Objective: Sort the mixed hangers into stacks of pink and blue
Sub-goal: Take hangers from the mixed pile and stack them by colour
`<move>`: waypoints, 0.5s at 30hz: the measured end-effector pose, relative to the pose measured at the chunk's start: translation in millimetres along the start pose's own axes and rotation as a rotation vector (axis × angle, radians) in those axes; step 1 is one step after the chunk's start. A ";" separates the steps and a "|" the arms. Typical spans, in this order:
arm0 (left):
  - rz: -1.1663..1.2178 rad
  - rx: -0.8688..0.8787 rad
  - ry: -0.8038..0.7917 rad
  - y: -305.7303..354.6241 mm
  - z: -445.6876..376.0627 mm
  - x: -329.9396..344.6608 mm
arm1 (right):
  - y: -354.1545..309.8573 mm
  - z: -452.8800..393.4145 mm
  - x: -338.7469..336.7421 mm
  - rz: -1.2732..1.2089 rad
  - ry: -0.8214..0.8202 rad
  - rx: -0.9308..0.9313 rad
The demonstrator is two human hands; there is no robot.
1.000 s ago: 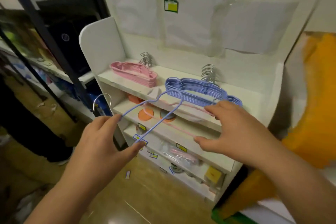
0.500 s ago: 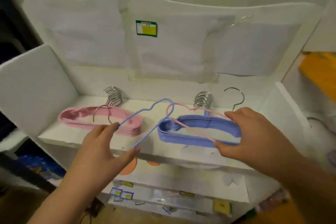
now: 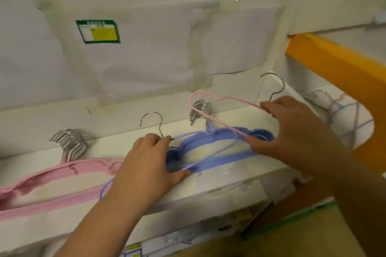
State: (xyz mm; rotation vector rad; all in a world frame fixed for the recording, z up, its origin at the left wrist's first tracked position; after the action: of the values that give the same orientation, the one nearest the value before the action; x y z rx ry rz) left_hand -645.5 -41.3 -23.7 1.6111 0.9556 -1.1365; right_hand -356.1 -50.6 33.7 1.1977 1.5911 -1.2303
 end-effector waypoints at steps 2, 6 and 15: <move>0.019 0.086 -0.021 23.3 -16.8 10.5 | 2.9 3.1 -4.2 -0.004 0.032 -0.005; 0.029 0.147 -0.055 60.9 -45.3 28.4 | 10.4 9.5 -8.8 0.001 0.039 -0.018; -0.031 0.177 -0.026 77.7 -67.0 56.3 | 27.4 11.7 -7.4 -0.048 0.025 -0.091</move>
State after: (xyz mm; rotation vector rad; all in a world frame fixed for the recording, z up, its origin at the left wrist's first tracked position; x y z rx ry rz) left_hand -541.2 5.8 -48.5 1.7229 0.8861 -1.2898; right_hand -327.3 -61.1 31.4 1.1266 1.6850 -1.1643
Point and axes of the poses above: each hand's wrist, its own z-axis away from the middle knuckle, its own x-axis out of the palm, y = z × x, the point moved 1 cm from there along -z, towards the middle knuckle, and after that the axes turned 2 degrees about z, right-handed, at the moved point
